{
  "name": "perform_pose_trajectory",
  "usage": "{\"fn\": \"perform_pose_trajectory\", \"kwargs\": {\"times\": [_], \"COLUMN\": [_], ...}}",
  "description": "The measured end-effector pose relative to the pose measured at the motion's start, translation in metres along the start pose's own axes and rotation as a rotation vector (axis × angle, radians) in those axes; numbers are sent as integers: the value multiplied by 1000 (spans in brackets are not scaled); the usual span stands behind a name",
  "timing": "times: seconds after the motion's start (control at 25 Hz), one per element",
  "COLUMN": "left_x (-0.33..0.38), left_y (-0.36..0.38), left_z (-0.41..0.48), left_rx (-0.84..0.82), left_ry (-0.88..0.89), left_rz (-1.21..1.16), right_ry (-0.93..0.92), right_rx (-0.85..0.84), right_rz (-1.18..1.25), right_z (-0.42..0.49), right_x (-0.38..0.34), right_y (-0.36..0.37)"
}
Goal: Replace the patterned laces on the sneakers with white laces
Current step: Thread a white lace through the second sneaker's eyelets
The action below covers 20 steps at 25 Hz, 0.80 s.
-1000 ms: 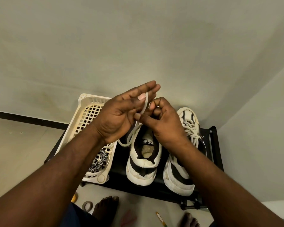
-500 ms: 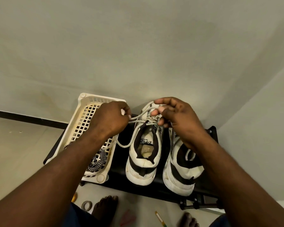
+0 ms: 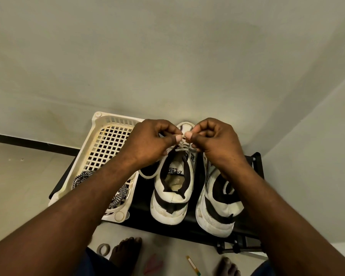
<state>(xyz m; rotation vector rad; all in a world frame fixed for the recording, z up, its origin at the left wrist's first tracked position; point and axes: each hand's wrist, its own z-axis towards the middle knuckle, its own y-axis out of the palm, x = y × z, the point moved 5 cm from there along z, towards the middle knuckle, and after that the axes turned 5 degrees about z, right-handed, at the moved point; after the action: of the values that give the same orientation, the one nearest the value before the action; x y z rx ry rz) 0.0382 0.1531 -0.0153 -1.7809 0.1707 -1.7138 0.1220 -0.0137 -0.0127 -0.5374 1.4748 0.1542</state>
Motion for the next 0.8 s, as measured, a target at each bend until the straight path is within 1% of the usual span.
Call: {"fn": "perform_pose_trajectory", "kwargs": {"times": [0.08, 0.16, 0.28, 0.36, 0.48, 0.56, 0.6, 0.68, 0.72, 0.8], "left_x": [-1, -2, -2, -1, 0, -1, -2, -4, -4, -4], "left_y": [3, 4, 2, 2, 3, 3, 4, 7, 9, 13], "left_z": [-3, -3, 0, -1, -1, -1, -1, -2, -3, -4], "left_rx": [-30, -13, 8, 11, 20, 24, 10, -46, -74, -103], "left_ry": [29, 48, 52, 52, 79, 86, 86, 94, 106, 130], "left_rz": [28, 81, 104, 101, 175, 250, 278, 338, 380, 448], "right_ry": [-42, -46, -31, -49, -101, -108, -87, -15, -1, -4], "right_rx": [34, -8, -20, -34, -5, 3, -28, -146, -189, -194], "right_rz": [-68, -44, -2, -30, -147, -312, -422, -602, -648, -638], "right_z": [1, 1, 0, -1, -3, -5, -7, -12, -15, -18], "right_x": [-1, -3, -4, -5, -8, -8, -7, 1, 4, 9], "right_y": [-3, 0, 1, 1, 1, 0, 1, 6, 9, 11]}}
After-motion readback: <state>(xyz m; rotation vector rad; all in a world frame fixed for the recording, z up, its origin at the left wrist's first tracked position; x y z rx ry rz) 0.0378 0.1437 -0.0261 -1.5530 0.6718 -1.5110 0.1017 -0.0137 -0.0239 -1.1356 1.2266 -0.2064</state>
